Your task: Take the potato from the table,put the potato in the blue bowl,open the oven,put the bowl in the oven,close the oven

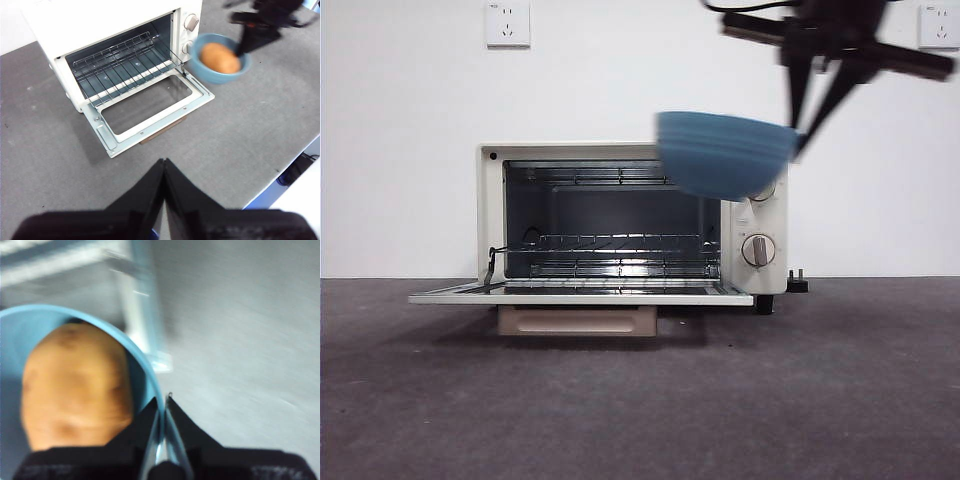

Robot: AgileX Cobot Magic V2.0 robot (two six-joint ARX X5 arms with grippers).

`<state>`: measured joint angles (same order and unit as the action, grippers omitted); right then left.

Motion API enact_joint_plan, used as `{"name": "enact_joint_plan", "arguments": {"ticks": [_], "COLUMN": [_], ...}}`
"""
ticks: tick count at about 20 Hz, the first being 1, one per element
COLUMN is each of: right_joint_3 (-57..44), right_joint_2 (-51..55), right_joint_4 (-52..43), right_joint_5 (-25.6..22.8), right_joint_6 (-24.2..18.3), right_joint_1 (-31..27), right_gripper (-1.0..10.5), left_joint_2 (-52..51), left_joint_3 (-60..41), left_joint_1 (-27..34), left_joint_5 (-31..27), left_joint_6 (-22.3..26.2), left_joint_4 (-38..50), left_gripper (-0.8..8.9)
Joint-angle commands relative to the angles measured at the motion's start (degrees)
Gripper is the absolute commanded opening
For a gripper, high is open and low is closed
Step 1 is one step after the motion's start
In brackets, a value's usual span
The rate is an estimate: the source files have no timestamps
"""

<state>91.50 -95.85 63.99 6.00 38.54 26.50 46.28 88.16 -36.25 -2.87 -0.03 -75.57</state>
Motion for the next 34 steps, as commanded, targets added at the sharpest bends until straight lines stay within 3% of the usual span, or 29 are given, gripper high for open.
{"name": "enact_joint_plan", "arguments": {"ticks": [1, 11, 21, 25, 34], "right_joint_3": [5.1, 22.6, 23.6, 23.6, 23.6], "right_joint_2": [-5.9, -22.1, -24.7, -24.7, -24.7], "right_joint_4": [0.3, 1.1, -1.2, -1.5, -5.7], "right_joint_5": [-0.1, 1.0, -2.1, -5.4, -6.5], "right_joint_6": [3.2, 12.9, 21.0, 22.3, 26.6], "right_joint_1": [2.0, 4.7, 3.6, 3.0, 2.1], "right_gripper": [-0.2, -0.2, -0.2, -0.2, -0.2], "left_joint_2": [-0.1, 0.0, 0.4, 0.4, 0.6], "left_joint_3": [-0.1, -0.1, -0.1, -0.1, -0.1], "left_joint_1": [-0.2, -0.2, -0.2, -0.2, -0.2], "left_joint_5": [-0.2, -2.3, -2.3, -2.3, -2.3], "left_joint_6": [0.7, 1.2, 1.7, 1.8, 2.5], "left_joint_4": [0.2, 0.2, 0.2, 0.2, 0.2], "left_gripper": [-0.06, -0.06, -0.06, -0.06, -0.06]}}
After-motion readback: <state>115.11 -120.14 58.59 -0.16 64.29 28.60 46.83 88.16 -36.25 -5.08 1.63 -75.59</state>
